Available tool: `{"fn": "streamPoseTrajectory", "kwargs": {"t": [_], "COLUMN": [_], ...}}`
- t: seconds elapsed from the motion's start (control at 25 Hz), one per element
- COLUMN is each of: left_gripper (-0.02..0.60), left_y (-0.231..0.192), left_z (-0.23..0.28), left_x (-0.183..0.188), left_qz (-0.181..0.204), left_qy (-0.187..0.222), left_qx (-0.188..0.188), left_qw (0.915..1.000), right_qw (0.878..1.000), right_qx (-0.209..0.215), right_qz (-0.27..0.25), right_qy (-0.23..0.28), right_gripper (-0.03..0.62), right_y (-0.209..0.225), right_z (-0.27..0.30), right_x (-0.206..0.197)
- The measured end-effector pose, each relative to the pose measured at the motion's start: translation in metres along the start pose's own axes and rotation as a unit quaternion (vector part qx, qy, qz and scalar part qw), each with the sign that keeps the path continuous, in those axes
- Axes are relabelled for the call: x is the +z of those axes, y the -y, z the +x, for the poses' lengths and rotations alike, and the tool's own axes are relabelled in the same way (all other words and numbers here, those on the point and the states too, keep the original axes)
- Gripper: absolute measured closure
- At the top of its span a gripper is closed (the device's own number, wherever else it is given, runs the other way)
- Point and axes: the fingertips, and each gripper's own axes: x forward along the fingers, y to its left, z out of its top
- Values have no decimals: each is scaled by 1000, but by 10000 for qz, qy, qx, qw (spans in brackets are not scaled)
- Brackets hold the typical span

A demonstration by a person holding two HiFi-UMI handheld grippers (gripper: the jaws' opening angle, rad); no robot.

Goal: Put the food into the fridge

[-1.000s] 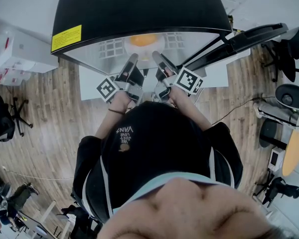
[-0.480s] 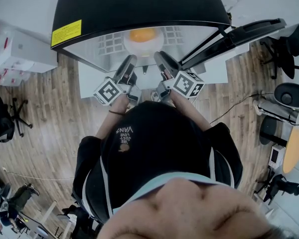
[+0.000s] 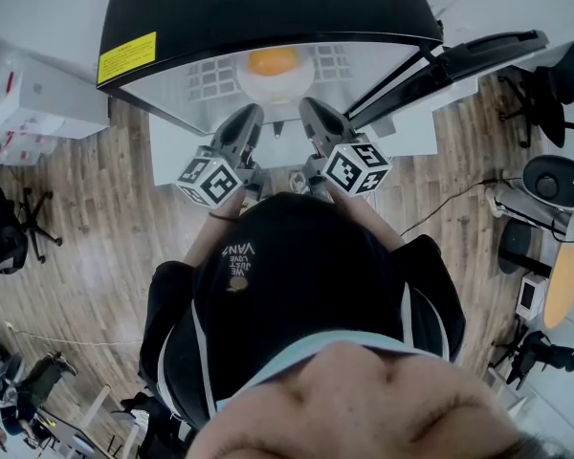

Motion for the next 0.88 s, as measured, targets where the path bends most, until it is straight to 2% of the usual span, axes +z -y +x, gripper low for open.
{"fn": "streamPoseTrajectory", "kwargs": {"t": [0.24, 0.4, 0.6, 0.88], "left_gripper": [555, 555, 555, 555], "left_y": [-5, -7, -6, -10], "left_z": [-2, -2, 4, 11], "left_x": [-6, -10, -14, -13], "left_qz": [597, 835, 914, 772], "left_qy": [-261, -393, -483, -490], "left_qx": [293, 373, 344, 353], "left_qw": [9974, 9950, 9940, 9952], "right_qw": [9996, 9972, 9927, 9928], "right_qx": [-18, -45, -44, 2], "right_qz": [-282, -726, -1170, -1139], "right_qy": [-63, -157, -293, -359], "right_gripper": [582, 582, 582, 582], "right_y": [-1, -4, -6, -3], "right_z": [-1, 1, 6, 14], "right_x": [-4, -8, -10, -8]}}
